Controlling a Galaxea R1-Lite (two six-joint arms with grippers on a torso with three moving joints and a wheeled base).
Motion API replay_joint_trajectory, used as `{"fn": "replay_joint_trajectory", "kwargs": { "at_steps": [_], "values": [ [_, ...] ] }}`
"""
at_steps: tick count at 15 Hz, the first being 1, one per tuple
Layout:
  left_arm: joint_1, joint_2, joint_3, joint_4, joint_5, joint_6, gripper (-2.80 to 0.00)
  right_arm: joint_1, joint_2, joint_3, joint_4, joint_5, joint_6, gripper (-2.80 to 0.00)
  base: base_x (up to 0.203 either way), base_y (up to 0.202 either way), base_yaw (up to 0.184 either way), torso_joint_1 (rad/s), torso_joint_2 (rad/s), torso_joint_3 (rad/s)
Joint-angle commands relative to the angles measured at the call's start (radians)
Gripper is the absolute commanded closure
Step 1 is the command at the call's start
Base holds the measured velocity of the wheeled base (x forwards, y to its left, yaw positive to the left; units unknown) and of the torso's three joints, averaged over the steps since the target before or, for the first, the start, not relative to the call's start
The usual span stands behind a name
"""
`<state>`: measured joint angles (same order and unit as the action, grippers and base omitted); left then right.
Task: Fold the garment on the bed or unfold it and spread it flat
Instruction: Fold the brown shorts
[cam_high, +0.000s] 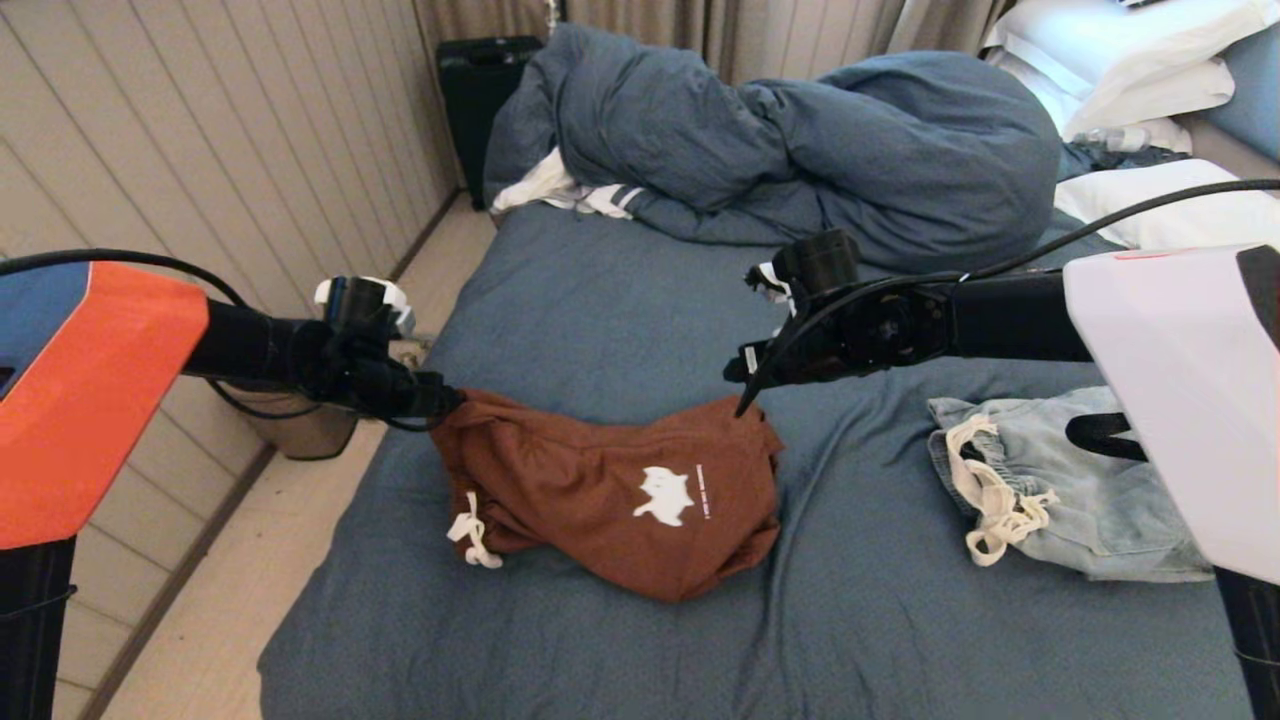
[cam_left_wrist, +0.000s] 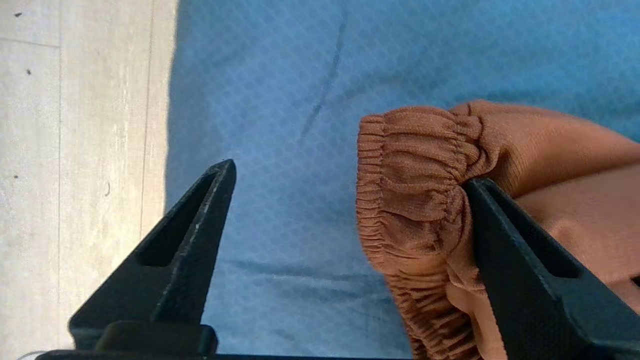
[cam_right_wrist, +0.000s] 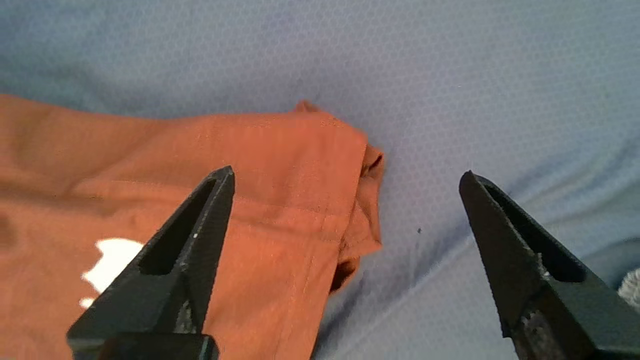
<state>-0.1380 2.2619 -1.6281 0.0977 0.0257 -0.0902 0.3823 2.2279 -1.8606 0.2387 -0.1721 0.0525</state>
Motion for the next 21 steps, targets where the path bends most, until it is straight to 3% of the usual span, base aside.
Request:
{"fn": "replay_joint_trajectory", "kwargs": {
  "at_steps": [1, 6, 9, 11, 12, 13, 14, 18, 21],
  "values": [
    [-0.001, -0.016, 0.037, 0.005, 0.005, 0.002, -2.80, 0.014, -0.050, 0.040, 0.011, -0.007, 0.000, -2.80, 0.000, 0.000, 0.000, 0.000, 0.00, 0.000],
    [0.027, -0.139, 0.197, -0.040, -0.011, -0.003, -2.80, 0.016, -0.111, 0.049, 0.048, -0.027, 0.003, -2.80, 0.000, 0.000, 0.000, 0.000, 0.00, 0.000],
    [0.027, -0.082, 0.171, -0.112, 0.003, 0.001, -2.80, 0.017, -0.129, 0.064, 0.054, -0.027, 0.008, -2.80, 0.000, 0.000, 0.000, 0.000, 0.00, 0.000],
    [0.008, 0.008, 0.133, -0.314, 0.066, 0.004, -2.80, 0.017, -0.141, 0.086, 0.053, -0.027, 0.017, -2.80, 0.000, 0.000, 0.000, 0.000, 0.00, 0.000],
    [-0.016, 0.049, 0.118, -0.409, 0.142, 0.010, -2.80, 0.018, -0.145, 0.092, 0.053, -0.026, 0.020, -2.80, 0.000, 0.000, 0.000, 0.000, 0.00, 0.000],
    [-0.037, 0.075, 0.112, -0.475, 0.206, 0.025, -2.80, 0.017, -0.145, 0.093, 0.053, -0.026, 0.021, -2.80, 0.000, 0.000, 0.000, 0.000, 0.00, 0.000],
    [-0.054, 0.085, 0.120, -0.512, 0.228, 0.038, -2.80, 0.017, -0.145, 0.093, 0.053, -0.026, 0.024, -2.80, 0.000, 0.000, 0.000, 0.000, 0.00, 0.000],
    [-0.063, 0.049, 0.168, -0.522, 0.233, 0.032, -2.80, 0.029, -0.158, 0.115, 0.051, -0.026, 0.023, -2.80, 0.000, 0.000, 0.000, 0.000, 0.00, 0.000],
    [-0.059, -0.072, 0.219, -0.511, 0.230, 0.014, -2.80, 0.028, -0.173, 0.142, 0.050, -0.025, 0.026, -2.80, 0.000, 0.000, 0.000, 0.000, 0.00, 0.000]
  ]
}}
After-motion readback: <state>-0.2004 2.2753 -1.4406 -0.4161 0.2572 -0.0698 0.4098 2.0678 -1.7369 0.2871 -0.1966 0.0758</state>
